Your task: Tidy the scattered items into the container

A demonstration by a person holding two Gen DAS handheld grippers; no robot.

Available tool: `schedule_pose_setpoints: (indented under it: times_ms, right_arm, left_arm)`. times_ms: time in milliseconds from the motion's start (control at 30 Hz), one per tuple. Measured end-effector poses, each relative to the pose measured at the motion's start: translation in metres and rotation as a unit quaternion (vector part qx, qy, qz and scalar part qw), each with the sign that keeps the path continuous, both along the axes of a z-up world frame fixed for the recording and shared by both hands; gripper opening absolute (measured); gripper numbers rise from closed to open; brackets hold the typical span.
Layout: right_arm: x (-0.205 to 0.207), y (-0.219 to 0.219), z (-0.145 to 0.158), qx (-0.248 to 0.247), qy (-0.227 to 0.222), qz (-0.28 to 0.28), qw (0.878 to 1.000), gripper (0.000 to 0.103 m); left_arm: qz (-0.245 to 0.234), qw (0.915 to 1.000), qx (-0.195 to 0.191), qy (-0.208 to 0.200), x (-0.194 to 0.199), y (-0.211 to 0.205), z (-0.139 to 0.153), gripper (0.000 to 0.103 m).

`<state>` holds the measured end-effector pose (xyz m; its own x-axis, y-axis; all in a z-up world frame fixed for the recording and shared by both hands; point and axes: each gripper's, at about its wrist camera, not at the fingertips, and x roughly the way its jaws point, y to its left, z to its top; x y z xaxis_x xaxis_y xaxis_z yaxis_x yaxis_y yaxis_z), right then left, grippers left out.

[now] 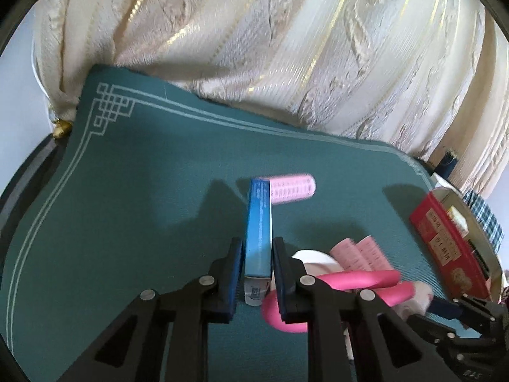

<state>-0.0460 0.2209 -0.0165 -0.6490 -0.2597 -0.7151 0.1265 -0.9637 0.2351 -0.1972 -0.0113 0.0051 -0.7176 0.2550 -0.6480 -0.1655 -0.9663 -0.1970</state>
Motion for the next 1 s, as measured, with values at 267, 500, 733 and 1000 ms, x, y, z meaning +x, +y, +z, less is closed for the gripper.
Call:
schedule_pose_setpoints:
  times_ms: [267, 500, 733, 1000]
  right_arm:
    - [0.003, 0.002, 0.006, -0.007, 0.009, -0.001, 1.0, 0.043]
    - [0.007, 0.006, 0.012, -0.011, 0.021, -0.006, 1.0, 0.043]
    - [0.014, 0.004, 0.021, -0.004, 0.04, -0.009, 0.999, 0.043]
    - [0.019, 0.007, 0.029, -0.014, 0.053, -0.01, 0.998, 0.043]
  left_arm:
    - [-0.004, 0.9996, 0.013, 0.026, 0.029, 0.008, 0.017, 0.02]
    - [-0.015, 0.9991, 0.02, 0.033, 0.051, 0.018, 0.024, 0.02]
    - [-0.022, 0.9989, 0.019, 0.036, 0.07, 0.028, 0.027, 0.02]
    - [-0.018, 0.9993, 0.016, 0.03, 0.08, 0.031, 0.026, 0.02]
